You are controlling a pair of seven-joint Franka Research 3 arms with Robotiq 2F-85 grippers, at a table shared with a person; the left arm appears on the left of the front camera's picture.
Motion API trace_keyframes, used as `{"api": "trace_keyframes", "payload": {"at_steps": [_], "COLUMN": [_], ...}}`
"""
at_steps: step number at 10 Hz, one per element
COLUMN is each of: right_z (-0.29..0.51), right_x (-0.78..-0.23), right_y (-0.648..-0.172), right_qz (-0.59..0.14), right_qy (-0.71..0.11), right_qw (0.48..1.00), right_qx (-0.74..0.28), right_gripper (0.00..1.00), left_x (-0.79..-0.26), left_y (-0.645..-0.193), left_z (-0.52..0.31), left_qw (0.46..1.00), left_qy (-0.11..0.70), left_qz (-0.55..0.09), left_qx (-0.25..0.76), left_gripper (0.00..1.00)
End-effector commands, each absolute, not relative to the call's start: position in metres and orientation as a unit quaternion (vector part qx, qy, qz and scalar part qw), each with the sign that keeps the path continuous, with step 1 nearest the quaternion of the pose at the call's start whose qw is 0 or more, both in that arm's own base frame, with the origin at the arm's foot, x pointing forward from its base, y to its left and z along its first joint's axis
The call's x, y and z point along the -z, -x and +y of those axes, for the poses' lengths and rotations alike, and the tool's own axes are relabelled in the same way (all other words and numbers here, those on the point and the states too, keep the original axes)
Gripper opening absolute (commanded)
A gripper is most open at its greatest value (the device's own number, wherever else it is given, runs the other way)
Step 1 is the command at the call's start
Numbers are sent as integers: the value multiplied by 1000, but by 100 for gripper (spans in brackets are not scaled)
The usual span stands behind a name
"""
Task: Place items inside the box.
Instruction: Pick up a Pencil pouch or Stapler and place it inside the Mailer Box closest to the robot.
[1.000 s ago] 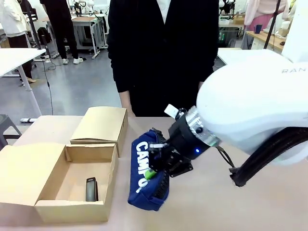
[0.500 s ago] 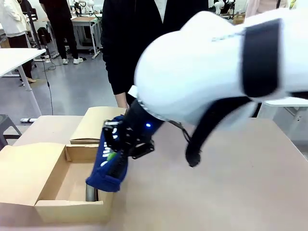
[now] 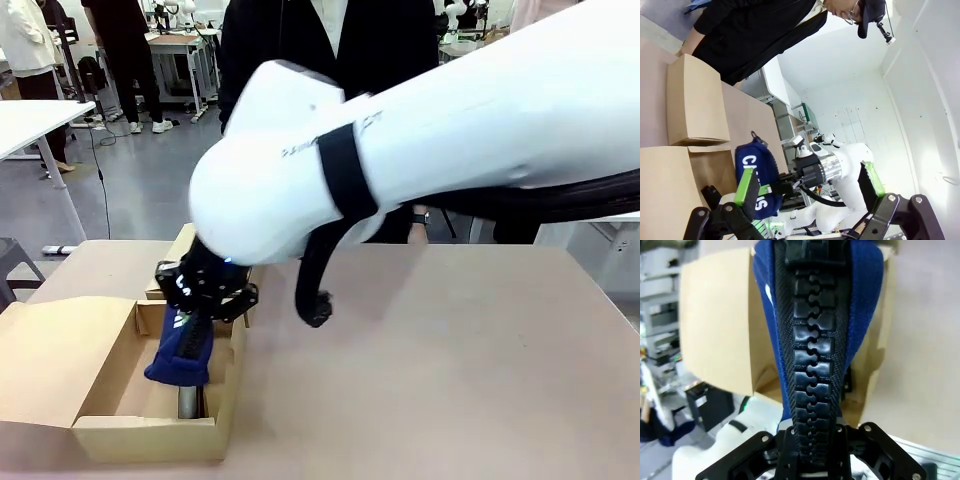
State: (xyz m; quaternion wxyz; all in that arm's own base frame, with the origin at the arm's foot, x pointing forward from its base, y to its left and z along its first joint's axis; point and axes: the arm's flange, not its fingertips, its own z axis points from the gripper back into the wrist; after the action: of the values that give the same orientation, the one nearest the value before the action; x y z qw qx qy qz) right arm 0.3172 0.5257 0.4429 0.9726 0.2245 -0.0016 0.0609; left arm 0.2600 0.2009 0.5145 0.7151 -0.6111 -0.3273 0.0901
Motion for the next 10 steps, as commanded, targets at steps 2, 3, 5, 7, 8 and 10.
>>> {"api": "trace_keyframes", "payload": {"at_steps": [2,3,5,7,8,10], "right_z": [596,605,617,626,627,628], "right_x": [-452,-449,-437,-424,-418,-396], "right_y": [-324,-319,-314,-313,-314,-318], "right_qz": [-11,-17,-19,-11,-10,3], "right_qy": [-170,-146,-113,-101,-93,-67], "right_qw": [984,988,993,994,995,998], "right_qx": [-46,-41,-32,-33,-30,-20], "right_gripper": [7,7,7,7,7,7], "left_x": [-515,-515,-515,-515,-515,-515], "left_y": [-259,-259,-259,-259,-259,-259], "left_z": [200,200,200,200,200,200], "left_qw": [708,708,708,708,708,708], "left_qy": [615,615,615,615,615,615], "left_qz": [-338,-338,-338,-338,-338,-338], "left_qx": [-82,-82,-82,-82,-82,-82], "left_gripper": [100,100,100,100,100,100]}}
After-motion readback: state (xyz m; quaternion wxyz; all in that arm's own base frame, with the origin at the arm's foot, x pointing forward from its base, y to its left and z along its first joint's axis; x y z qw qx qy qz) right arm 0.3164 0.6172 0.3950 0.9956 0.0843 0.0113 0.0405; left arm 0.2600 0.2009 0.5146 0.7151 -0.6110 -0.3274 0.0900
